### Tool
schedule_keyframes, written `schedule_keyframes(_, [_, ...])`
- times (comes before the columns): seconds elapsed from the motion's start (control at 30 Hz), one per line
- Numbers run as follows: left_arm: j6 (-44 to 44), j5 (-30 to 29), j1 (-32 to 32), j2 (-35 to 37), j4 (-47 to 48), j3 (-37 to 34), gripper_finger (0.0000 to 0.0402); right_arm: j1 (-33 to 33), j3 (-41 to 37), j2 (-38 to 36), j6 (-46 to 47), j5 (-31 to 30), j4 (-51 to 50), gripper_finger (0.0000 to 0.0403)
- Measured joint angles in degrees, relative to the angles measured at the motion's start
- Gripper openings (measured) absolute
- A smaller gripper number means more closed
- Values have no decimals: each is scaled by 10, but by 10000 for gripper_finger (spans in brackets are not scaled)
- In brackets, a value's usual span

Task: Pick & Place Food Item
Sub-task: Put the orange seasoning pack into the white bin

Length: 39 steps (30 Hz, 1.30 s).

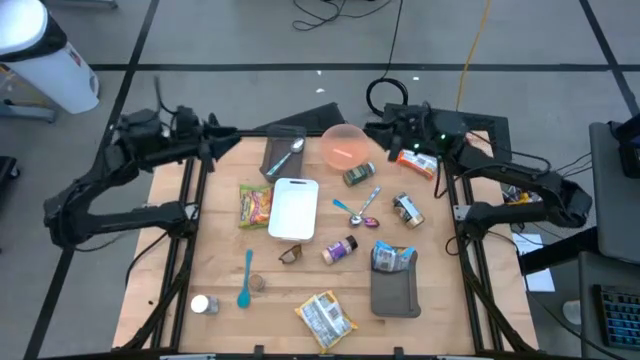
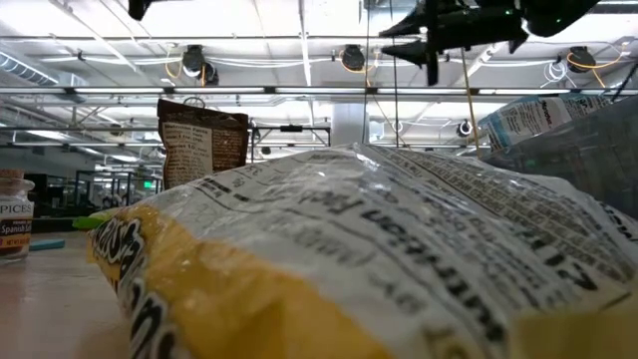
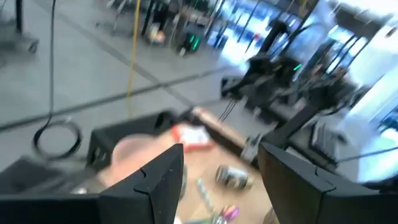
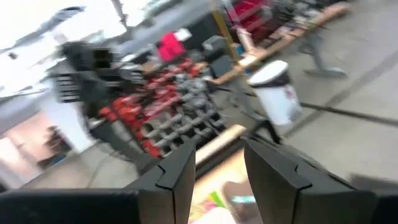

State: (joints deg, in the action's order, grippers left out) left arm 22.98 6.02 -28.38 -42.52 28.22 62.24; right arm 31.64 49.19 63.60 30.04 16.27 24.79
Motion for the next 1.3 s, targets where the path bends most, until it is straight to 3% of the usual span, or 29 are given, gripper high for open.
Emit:
schedule_keyframes(0.2, [-13, -15, 28, -39, 29, 0, 212, -89, 0, 68, -5, -56, 130, 130])
schedule_keyframes(0.37, [12, -15, 38, -68, 15, 0, 211, -133, 0, 95, -4, -87, 156, 130])
schedule_keyframes(0.9, [15, -36, 41, -134, 11, 0, 212, -141, 0, 86, -3, -85, 158, 130])
schedule_keyframes(1.3, [14, -46, 40, -197, 10, 0, 212, -142, 0, 87, 95, 60, 162, 130])
